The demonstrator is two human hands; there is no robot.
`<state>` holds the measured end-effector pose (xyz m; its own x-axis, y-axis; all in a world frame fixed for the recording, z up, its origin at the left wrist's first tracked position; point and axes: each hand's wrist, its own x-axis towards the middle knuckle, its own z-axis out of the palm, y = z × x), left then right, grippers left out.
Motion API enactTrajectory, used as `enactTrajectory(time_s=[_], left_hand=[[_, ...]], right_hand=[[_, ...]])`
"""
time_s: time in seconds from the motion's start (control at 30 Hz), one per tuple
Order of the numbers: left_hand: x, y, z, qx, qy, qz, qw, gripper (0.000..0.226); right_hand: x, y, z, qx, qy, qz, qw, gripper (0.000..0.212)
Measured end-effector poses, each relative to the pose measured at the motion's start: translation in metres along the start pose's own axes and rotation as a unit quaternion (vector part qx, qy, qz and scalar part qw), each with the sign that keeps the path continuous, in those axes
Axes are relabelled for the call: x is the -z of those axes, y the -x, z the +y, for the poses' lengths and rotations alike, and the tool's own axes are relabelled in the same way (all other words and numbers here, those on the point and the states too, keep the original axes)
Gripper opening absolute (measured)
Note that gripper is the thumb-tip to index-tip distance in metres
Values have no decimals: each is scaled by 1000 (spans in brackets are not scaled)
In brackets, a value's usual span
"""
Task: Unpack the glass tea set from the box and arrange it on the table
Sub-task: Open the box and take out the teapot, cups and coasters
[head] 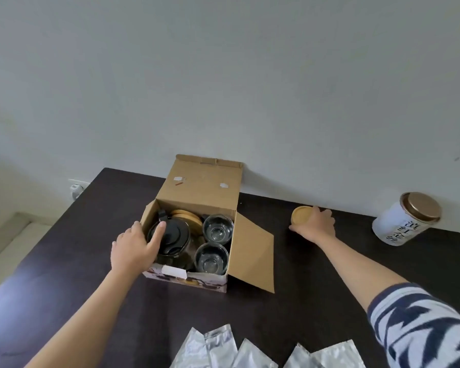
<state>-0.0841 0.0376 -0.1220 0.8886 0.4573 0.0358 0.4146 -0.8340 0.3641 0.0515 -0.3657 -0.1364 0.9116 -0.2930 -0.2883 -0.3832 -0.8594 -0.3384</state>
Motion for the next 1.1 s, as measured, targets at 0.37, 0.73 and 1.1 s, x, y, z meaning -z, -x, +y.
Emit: enactTrajectory(time_s=[0.37,0.73,1.1], left_hand=[[2,4,6,-1,55,-1,998,74],[7,7,8,10,93,-33,995,54],[10,6,7,23,103,-68,992,62]], right_hand=[[-19,-34,29,26,13,28,999,96],[-9,57,-51,212,-133,80,965,51],[-17,193,-159,334,196,-81,918,50]])
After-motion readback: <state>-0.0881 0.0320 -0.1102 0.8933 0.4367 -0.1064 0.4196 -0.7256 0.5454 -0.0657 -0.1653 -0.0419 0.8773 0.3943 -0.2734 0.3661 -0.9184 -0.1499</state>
